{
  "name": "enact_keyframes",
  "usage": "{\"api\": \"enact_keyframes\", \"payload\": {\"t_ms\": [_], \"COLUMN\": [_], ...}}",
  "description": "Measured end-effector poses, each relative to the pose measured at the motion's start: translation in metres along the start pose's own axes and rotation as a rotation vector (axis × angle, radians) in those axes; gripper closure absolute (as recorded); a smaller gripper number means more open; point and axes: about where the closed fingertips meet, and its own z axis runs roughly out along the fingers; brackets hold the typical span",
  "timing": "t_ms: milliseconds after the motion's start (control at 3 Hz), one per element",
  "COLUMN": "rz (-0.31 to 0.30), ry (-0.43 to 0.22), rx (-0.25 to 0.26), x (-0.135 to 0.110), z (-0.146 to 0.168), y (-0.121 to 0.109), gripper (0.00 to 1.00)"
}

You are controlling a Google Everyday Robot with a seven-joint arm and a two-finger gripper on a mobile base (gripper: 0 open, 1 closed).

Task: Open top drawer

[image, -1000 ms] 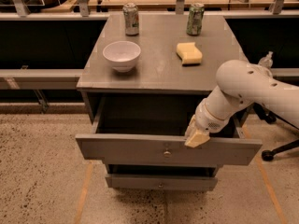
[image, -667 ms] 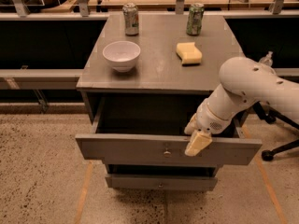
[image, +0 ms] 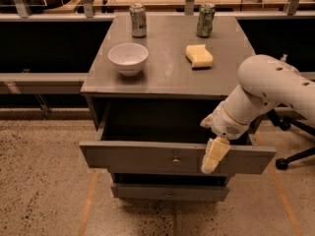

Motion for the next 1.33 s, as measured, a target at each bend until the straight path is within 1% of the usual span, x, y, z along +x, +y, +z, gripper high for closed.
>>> {"api": "enact_keyframes", "payload": {"t_ms": [333, 1000, 1333], "rz": [-0.005, -0.032, -0.047], "ry": [0.008, 0.041, 0.053], "rx": [0.02, 0.096, 0.152], "x": [0.001, 0.001, 0.005], "z": [-0.004, -0.013, -0.004], "y": [-0.01, -0.042, -0.053], "gripper": [0.38, 0.84, 1.0]}}
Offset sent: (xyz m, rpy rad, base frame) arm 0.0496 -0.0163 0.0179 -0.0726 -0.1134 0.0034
